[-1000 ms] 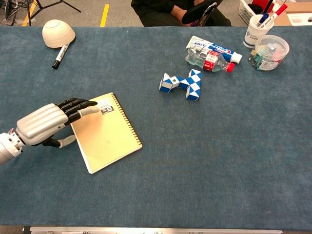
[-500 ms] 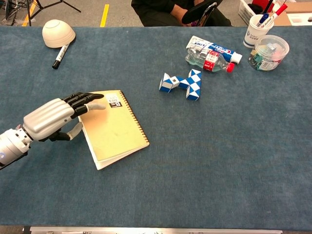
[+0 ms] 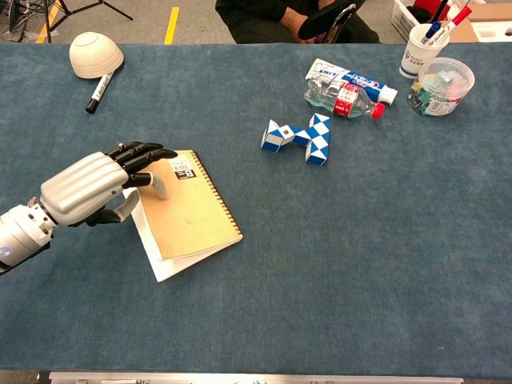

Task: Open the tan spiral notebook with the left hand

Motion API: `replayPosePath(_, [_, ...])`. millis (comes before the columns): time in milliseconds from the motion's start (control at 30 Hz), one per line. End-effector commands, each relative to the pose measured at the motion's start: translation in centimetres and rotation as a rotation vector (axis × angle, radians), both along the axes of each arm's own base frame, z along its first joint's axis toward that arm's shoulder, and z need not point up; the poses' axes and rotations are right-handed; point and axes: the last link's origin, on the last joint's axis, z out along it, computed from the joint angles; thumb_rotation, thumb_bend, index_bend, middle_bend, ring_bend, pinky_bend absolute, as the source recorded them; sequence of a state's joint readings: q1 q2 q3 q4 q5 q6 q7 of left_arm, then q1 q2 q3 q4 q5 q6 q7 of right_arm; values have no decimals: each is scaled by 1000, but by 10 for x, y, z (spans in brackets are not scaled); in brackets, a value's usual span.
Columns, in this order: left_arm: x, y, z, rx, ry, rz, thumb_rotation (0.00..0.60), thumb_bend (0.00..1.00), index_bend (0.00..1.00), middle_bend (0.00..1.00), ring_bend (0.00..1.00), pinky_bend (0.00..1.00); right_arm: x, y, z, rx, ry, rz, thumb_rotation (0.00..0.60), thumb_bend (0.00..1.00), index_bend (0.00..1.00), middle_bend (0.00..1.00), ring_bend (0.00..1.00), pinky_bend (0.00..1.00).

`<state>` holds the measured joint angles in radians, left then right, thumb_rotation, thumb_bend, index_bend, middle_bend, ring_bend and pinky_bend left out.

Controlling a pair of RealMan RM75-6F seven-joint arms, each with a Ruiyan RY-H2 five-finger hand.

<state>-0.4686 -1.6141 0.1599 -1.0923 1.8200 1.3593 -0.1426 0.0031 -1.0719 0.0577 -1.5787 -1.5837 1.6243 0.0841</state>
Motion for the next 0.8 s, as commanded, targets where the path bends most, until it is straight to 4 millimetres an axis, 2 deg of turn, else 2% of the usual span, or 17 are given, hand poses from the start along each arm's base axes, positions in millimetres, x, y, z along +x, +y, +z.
replayPosePath(33, [-3,1,7,17,21,-15,600,695,662,104,0,87,0,0,0,1,-1,3,600,355,106,240,92,155])
replayPosePath(167, [-15,2,25,44,65,-18,600,695,667,109,0,87,1,0,-1,3,-1,7,600,355,105,240,92,155])
replayPosePath(533, [-51,11,92,137,274,-46,600,695,660,108,0,87,6,-2,-6,15,-4,23,600,355,105,240,92,155])
replayPosePath(667, [-55,12,110,160,338,-68,600,695,646,107,0,87,7,-1,-7,13,-3,24,600,355,105,240,92,155])
replayPosePath(800, [-45,13,112,140,386,-115,600,695,632,102,0,87,5,2,-5,7,-5,19,600,355,105,240,92,155])
